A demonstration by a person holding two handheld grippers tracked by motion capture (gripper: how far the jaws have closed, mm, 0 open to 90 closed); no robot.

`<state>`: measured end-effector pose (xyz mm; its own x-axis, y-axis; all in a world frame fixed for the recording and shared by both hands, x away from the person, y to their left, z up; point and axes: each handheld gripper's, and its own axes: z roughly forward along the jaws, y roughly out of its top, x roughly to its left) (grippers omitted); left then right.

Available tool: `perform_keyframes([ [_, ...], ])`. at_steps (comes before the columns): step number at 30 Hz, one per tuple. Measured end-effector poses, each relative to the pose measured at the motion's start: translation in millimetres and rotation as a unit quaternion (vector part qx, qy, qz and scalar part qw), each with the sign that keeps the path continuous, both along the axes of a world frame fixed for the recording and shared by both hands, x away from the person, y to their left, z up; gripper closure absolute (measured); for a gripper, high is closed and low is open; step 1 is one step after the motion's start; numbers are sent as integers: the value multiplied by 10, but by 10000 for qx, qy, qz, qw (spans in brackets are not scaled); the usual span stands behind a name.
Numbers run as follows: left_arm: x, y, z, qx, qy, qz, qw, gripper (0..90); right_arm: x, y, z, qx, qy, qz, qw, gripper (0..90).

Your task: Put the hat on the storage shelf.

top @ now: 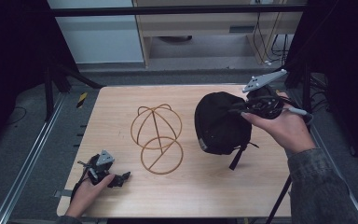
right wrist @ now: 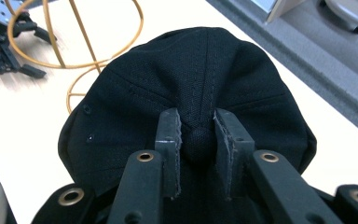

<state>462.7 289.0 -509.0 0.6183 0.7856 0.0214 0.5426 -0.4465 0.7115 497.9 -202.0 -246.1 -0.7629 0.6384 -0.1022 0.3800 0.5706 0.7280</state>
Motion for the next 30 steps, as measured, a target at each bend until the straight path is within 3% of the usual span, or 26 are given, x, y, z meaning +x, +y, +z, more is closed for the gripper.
perform_keyframes([
  [11, 0, 0, 1, 1, 3, 0, 10000, 0, -145, 79, 195, 236, -293, 132, 9992, 730],
  [30, -1, 0, 1, 3, 7, -1, 10000, 0, -318, 424, 493, 188, -631, 537, 9964, 730],
])
